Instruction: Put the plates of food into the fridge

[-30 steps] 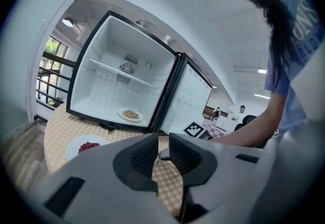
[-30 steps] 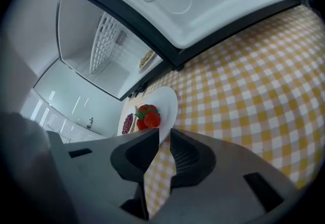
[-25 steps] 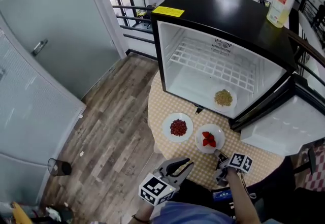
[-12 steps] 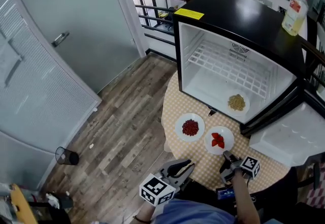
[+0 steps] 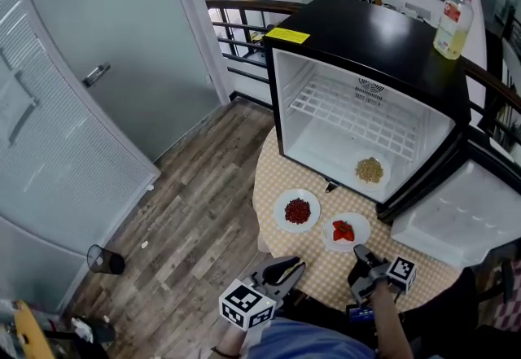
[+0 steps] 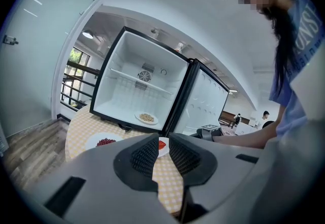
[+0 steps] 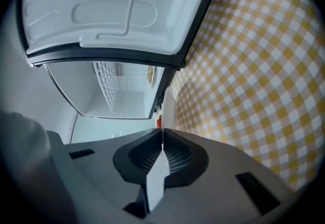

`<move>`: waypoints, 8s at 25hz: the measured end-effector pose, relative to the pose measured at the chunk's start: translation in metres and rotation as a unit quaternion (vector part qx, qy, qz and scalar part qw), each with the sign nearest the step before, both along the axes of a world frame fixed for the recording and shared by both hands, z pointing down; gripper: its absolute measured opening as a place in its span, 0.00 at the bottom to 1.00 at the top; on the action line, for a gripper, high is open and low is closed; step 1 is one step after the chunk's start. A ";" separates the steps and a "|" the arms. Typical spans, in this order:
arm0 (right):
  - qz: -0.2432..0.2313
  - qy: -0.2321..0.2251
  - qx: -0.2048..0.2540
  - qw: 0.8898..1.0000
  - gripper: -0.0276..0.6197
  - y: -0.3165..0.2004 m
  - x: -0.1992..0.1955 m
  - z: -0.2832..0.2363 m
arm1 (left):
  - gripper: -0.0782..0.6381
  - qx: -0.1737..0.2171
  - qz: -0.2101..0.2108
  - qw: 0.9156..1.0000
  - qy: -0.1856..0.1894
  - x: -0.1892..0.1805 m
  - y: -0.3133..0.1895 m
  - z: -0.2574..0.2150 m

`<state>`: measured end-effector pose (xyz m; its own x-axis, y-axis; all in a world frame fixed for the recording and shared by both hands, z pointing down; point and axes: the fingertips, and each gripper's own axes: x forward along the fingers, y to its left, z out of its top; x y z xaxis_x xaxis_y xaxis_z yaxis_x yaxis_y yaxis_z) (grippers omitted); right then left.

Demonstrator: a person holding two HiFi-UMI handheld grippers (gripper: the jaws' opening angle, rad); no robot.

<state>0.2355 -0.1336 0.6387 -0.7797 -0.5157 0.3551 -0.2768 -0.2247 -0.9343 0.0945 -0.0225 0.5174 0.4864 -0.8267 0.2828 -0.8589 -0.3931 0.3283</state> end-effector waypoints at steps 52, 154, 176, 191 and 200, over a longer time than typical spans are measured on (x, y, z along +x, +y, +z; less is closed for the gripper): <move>0.140 -0.097 0.241 0.955 0.08 -0.116 -0.127 -0.223 | 0.27 -0.001 0.222 0.946 0.236 -0.094 -0.244 -0.114; -0.077 0.314 0.303 0.896 0.14 0.018 -0.221 -0.117 | 0.16 -0.018 0.210 0.978 0.004 -0.139 -0.098 -0.011; -0.067 0.315 0.283 0.903 0.14 0.017 -0.207 -0.105 | 0.14 -0.053 0.217 0.975 -0.017 -0.138 -0.094 0.022; -0.081 0.323 0.187 0.924 0.14 -0.014 -0.153 -0.008 | 0.31 -0.149 0.276 0.946 -0.083 -0.147 -0.126 0.126; -0.111 0.317 0.137 0.932 0.27 -0.018 -0.153 0.046 | 0.40 -0.223 0.291 0.927 -0.078 -0.150 -0.147 0.169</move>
<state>0.0829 -0.1515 0.6848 -0.5566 -0.5054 0.6594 -0.8039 0.1275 -0.5809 -0.0558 -0.1692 0.6867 0.7378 -0.2204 0.6380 -0.5942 -0.6605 0.4590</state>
